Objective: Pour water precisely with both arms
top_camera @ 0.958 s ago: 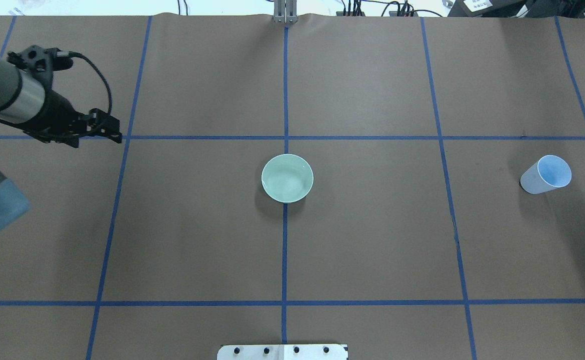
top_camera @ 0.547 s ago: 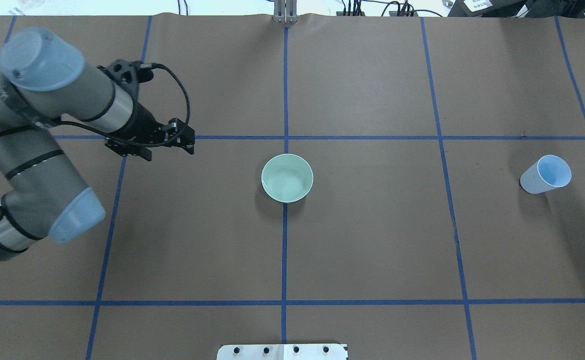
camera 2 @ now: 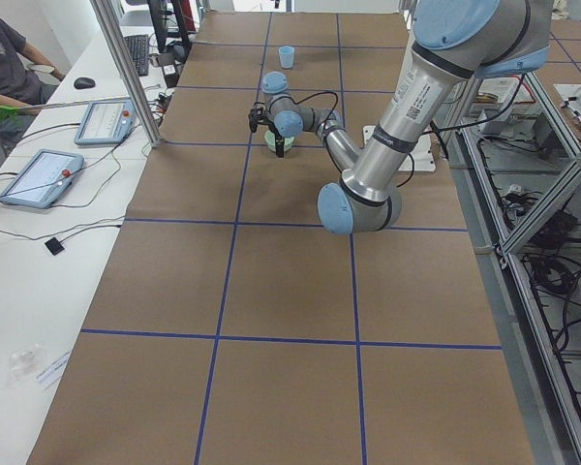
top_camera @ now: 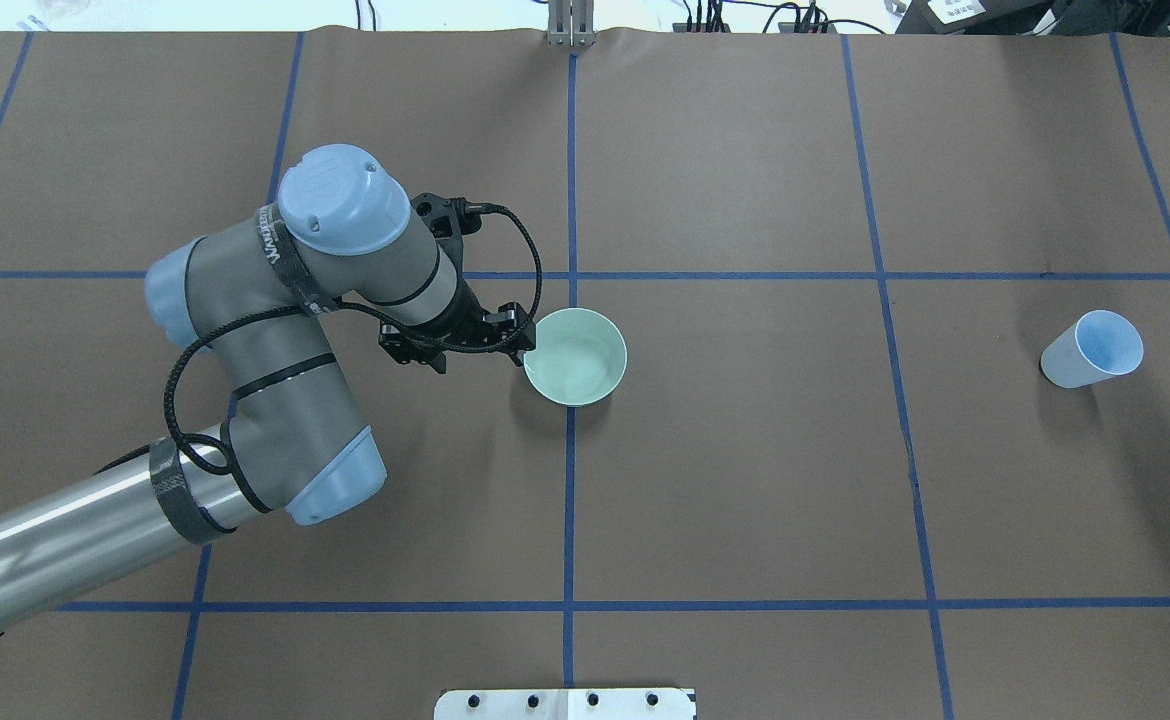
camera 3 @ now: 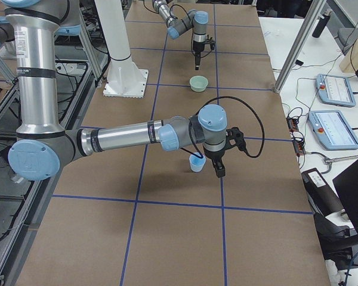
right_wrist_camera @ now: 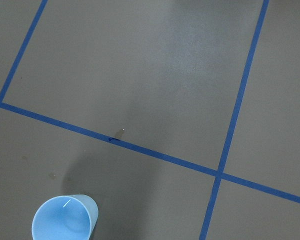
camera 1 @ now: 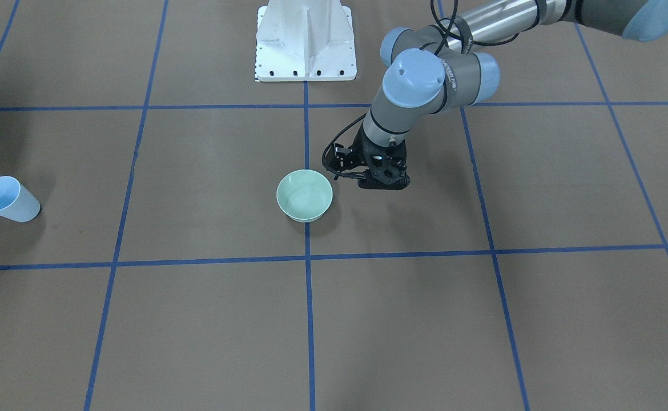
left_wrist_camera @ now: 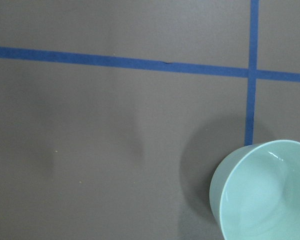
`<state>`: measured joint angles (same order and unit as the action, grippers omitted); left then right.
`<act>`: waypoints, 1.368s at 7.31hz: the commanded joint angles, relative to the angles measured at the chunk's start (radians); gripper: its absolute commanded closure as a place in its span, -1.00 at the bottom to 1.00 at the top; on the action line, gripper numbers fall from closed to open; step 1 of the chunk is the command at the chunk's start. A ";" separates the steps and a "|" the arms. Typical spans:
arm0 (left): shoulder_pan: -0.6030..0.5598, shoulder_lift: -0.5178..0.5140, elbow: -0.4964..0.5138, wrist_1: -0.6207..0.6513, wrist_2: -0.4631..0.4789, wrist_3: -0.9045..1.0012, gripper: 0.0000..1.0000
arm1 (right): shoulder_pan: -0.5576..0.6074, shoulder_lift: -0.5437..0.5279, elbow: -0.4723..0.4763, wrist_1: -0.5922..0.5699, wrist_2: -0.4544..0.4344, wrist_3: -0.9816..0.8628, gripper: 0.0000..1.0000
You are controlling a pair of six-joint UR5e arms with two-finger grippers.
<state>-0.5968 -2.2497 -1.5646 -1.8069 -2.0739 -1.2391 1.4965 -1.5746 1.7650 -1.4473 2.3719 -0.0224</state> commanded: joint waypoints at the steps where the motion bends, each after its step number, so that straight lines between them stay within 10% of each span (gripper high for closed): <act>1: 0.023 -0.063 0.101 -0.079 0.003 -0.045 -0.75 | -0.001 -0.008 0.004 -0.012 0.003 -0.004 -0.98; 7: 0.019 -0.079 0.163 -0.131 0.009 -0.049 -0.12 | 0.002 -0.036 0.027 -0.008 0.000 -0.004 -0.99; 10: 0.017 -0.079 0.167 -0.131 0.011 -0.052 1.00 | 0.002 -0.036 0.027 -0.008 0.001 -0.004 -0.99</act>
<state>-0.5787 -2.3285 -1.3986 -1.9374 -2.0636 -1.2911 1.4987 -1.6101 1.7907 -1.4562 2.3725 -0.0261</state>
